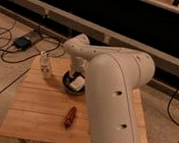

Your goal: Knock the bottle over

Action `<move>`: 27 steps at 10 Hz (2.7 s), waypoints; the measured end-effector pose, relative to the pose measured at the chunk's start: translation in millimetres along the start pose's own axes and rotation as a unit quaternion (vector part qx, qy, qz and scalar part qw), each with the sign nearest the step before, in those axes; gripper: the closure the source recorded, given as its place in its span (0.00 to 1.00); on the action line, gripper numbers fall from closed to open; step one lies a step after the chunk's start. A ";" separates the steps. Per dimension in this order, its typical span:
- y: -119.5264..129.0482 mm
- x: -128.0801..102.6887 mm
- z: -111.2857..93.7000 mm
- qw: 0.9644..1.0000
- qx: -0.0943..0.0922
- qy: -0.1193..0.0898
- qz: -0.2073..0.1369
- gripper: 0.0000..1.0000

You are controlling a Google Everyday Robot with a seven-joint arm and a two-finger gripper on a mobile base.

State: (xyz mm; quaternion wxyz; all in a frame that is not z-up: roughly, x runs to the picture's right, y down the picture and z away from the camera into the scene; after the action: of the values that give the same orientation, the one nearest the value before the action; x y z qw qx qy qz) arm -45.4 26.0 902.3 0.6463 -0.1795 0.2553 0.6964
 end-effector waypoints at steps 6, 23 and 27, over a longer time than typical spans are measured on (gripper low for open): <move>0.0 0.0 0.0 1.000 0.000 0.000 0.000 0.32; -0.3 -5.6 -1.7 1.000 -0.002 -0.004 0.002 0.32; -0.4 -39.7 -32.7 0.999 -0.015 -0.039 -0.003 0.32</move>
State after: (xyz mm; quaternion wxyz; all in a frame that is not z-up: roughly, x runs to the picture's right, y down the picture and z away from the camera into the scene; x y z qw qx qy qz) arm -43.7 -25.3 898.9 0.6552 -0.1628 0.2186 0.7046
